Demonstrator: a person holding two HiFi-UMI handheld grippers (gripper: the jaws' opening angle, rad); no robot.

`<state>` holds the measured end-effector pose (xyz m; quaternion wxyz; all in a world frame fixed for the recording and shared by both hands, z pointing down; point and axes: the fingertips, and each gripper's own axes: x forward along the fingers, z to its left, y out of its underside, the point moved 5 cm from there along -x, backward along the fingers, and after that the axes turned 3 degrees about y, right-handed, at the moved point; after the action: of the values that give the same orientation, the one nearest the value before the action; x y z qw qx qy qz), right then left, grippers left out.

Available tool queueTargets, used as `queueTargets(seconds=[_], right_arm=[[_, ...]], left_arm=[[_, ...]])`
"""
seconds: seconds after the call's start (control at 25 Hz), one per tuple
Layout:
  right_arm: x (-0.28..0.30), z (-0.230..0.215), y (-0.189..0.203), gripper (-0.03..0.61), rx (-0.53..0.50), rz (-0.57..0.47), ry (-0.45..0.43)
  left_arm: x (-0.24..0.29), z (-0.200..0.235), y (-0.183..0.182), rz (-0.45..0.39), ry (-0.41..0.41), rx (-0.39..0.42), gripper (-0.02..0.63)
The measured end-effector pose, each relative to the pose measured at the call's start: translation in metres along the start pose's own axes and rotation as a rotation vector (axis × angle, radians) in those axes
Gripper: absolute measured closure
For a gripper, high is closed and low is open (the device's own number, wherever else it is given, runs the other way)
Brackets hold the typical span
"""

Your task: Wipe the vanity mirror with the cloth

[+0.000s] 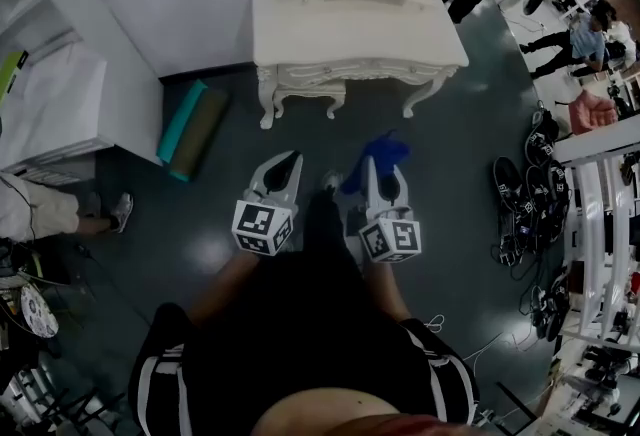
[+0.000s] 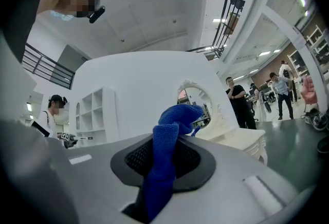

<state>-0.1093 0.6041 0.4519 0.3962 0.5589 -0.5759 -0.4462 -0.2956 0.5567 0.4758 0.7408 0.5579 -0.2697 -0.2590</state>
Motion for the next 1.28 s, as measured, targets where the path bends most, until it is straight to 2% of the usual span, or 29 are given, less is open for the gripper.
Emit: queueTargets(seconds=[0.24,0.52,0.96,1.28], right_arm=[[0.065,-0.036,-0.006,0.505,-0.004,-0.008,0.003],[0.148,-0.100,-0.025,0.505,0.005,-0.007,0.008],[0.263,-0.204,-0.051,0.505,0.012,0.005,-0.021],[0.325,-0.250,-0.068,0.505,0.022,-0.005,-0.043]], left_arm=[[0.063,0.027,-0.014,-0.001,-0.011,0.007,0.603],[0.166,0.049,-0.033,0.002,-0.028,-0.003,0.603],[0.321,0.051,-0.069,-0.010,-0.032,0.018,0.603],[0.388,0.057,-0.094,-0.045,-0.069,0.029,0.603]])
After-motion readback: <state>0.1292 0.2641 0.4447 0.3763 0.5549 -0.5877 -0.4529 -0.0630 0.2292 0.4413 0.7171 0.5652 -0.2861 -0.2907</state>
